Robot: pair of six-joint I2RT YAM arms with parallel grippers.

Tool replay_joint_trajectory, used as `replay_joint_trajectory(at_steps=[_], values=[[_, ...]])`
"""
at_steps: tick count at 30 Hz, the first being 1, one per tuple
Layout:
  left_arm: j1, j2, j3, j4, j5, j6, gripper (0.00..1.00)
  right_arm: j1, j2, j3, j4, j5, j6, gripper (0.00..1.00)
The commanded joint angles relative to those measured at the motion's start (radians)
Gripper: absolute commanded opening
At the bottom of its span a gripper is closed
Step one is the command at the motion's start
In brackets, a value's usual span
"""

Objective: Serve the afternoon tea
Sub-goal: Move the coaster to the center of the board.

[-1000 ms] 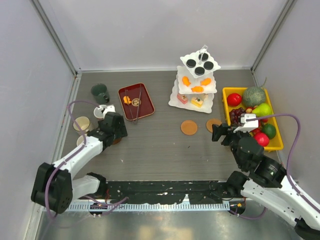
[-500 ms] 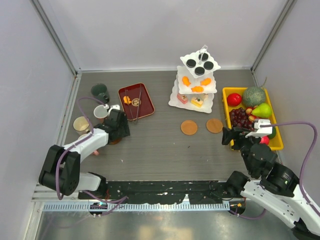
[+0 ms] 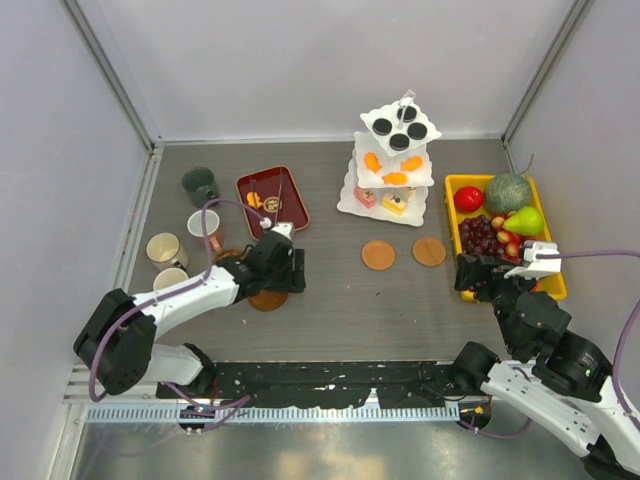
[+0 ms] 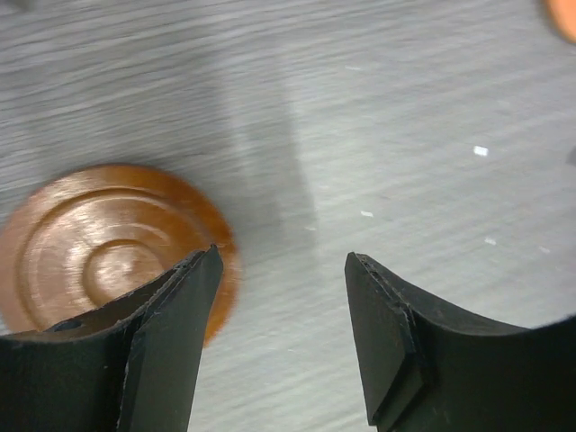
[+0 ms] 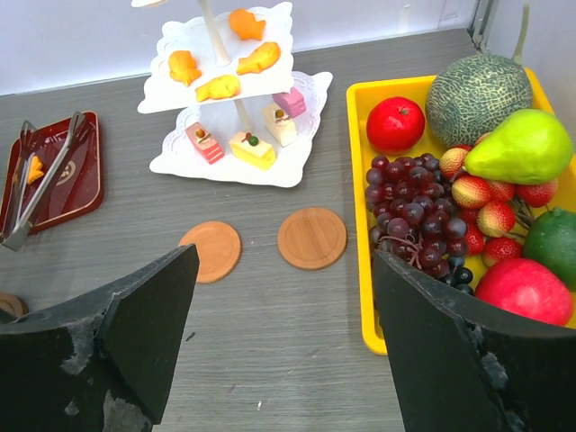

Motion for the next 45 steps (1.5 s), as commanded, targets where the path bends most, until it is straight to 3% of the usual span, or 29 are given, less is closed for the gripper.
replay_joint_trajectory(at_steps=[1,9,16,23,26,29,34,45], values=[[-0.092,-0.070,0.083,0.008,-0.008,-0.051,0.68,-0.001,-0.002,0.046,-0.029,0.048,-0.028,0.85],[-0.068,-0.289,-0.036,-0.076,-0.244,-0.108,0.77,0.000,-0.037,0.020,-0.029,0.066,-0.026,0.85],[0.122,-0.426,-0.277,0.017,-0.165,-0.235,0.76,-0.001,-0.017,0.002,0.009,0.029,-0.032,0.86],[0.195,-0.331,-0.326,0.111,-0.099,-0.271,0.67,0.000,-0.002,0.002,0.008,0.032,-0.035,0.86],[0.195,-0.259,-0.314,0.139,-0.065,-0.291,0.57,-0.001,-0.005,0.002,0.008,0.039,-0.035,0.86],[0.193,-0.194,-0.290,0.148,-0.022,-0.306,0.42,-0.001,-0.009,0.000,0.008,0.039,-0.034,0.86],[0.163,-0.137,-0.239,0.160,-0.019,-0.352,0.28,-0.001,-0.012,-0.001,0.011,0.039,-0.037,0.86],[0.101,0.129,0.017,0.166,-0.118,-0.406,0.10,-0.001,-0.026,-0.004,0.009,0.043,-0.039,0.87]])
